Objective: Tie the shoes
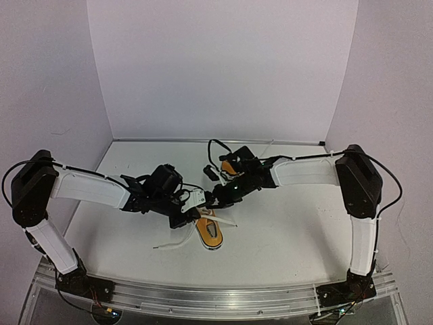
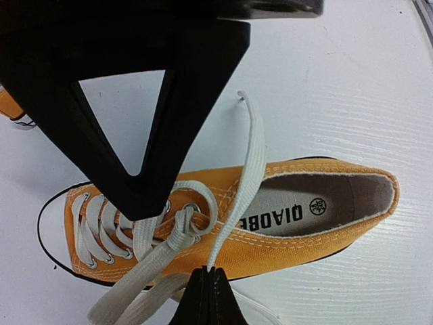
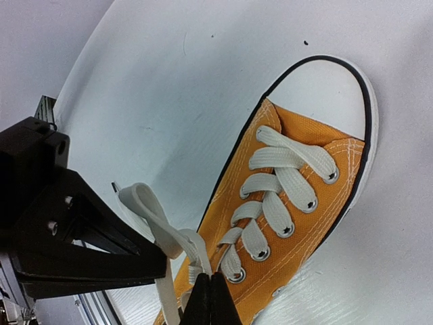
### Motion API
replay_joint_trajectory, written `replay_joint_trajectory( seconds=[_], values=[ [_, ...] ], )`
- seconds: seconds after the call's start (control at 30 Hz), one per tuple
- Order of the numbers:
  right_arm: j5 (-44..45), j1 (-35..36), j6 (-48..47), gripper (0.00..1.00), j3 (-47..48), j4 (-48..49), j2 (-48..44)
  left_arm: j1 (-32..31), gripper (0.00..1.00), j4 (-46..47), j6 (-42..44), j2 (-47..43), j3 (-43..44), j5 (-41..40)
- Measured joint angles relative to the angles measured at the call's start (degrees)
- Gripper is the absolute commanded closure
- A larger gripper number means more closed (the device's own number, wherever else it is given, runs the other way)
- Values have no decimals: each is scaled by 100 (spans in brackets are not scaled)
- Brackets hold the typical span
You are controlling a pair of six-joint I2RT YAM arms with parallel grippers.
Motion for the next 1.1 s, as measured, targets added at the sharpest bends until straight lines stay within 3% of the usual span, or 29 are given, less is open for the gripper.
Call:
replay_joint_trajectory(
  seconds=[1.1],
  values=[
    [-74, -15, 502, 100, -720, 702, -395, -2, 100, 591, -1070, 376, 289, -101]
  ],
)
